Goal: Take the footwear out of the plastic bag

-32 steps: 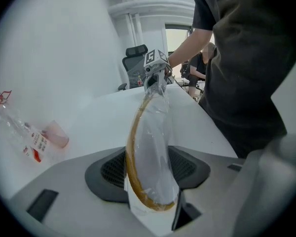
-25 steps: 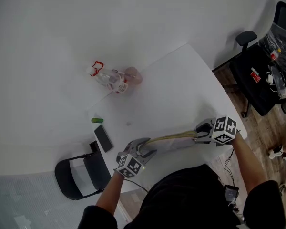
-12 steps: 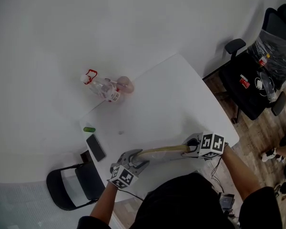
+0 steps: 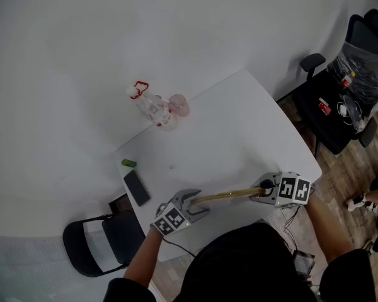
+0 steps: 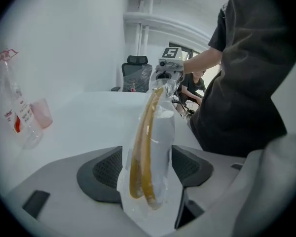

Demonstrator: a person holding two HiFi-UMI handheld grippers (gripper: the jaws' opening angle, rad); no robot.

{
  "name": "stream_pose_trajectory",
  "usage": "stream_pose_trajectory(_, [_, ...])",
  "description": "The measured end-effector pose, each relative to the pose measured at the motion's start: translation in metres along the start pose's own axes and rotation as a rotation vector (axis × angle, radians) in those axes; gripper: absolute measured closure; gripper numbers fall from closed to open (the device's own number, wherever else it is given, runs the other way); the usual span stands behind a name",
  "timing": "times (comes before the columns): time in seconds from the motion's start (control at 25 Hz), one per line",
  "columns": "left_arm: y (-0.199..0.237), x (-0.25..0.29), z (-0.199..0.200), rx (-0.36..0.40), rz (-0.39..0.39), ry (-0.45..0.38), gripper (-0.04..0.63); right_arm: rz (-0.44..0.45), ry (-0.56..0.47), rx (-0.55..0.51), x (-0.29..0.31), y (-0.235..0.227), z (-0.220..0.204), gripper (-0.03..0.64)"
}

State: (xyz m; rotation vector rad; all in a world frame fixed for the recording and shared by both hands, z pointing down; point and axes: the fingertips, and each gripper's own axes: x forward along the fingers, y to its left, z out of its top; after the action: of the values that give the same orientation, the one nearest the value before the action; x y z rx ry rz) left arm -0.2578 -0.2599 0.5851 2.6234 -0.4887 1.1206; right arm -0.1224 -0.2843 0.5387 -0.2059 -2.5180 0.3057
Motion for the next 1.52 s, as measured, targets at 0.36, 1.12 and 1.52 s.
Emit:
stream_pose_trajectory(0.36, [-0.024,-0.003,0.009,0.142,-0.085,0.019,0.292,-0.098,0.096,-0.317,-0.009,0.027,0.067,0.546])
stream_pose_trajectory(1.12, [-0.015,-0.025,-0.005,0.086,-0.051,-0.027,0.459,-0.093,0.220,-0.412,-0.019,0.033,0.104,0.546])
stream_pose_trajectory(1.52, [-0.010,-0.029,-0.001,0.122,-0.056,-0.055,0.472,-0.103,0.262,-0.386,-0.019,0.031,0.097,0.543])
